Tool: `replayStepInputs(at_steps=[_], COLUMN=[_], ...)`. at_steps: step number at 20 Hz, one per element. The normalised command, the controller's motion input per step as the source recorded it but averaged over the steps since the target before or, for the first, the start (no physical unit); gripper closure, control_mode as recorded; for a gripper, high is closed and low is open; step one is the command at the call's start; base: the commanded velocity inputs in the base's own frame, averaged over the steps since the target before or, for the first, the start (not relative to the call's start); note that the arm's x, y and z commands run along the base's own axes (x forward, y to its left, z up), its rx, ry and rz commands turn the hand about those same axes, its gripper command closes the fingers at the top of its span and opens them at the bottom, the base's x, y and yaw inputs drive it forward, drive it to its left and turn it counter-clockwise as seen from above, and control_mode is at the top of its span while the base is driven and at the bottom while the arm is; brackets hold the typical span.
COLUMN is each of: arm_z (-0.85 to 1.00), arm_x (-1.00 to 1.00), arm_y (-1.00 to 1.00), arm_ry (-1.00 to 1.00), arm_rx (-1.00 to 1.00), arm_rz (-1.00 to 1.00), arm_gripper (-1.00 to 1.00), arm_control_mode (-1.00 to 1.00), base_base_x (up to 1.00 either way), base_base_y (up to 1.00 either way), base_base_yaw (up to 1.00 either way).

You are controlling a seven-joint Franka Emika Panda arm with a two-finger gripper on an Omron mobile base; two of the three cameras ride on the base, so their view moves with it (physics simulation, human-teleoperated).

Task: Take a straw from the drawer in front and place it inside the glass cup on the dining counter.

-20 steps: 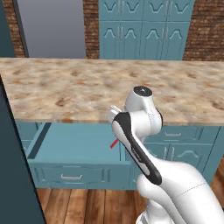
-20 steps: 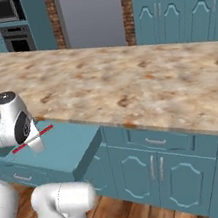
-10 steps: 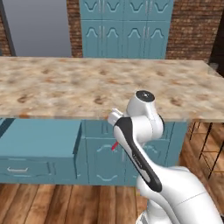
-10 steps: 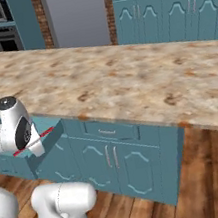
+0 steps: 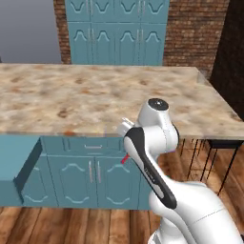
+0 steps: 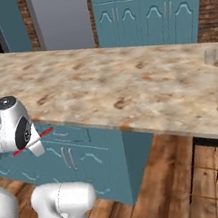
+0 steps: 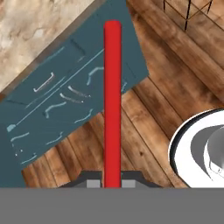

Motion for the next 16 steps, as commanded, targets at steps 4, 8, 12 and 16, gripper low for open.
replayStepInputs(at_steps=[4, 8, 12, 16], arm_z=[0.00, 0.00, 0.00, 0.00], arm_x=[0.00, 0.00, 0.00, 0.00], arm_y=[0.00, 0.00, 0.00, 0.00], arm_ry=[0.00, 0.00, 0.00, 0.00], arm_rx=[0.00, 0.00, 0.00, 0.00], arm_rz=[0.00, 0.00, 0.00, 0.00], arm_gripper=[1.00, 1.00, 1.00, 1.00], arm_control_mode=[1.00, 1.00, 1.00, 1.00], base_base_x=[0.47, 0.47, 0.26, 0.16], base_base_y=[-1.00, -1.00, -1.00, -1.00], base_base_yaw=[0.02, 0.03, 0.04, 0.04])
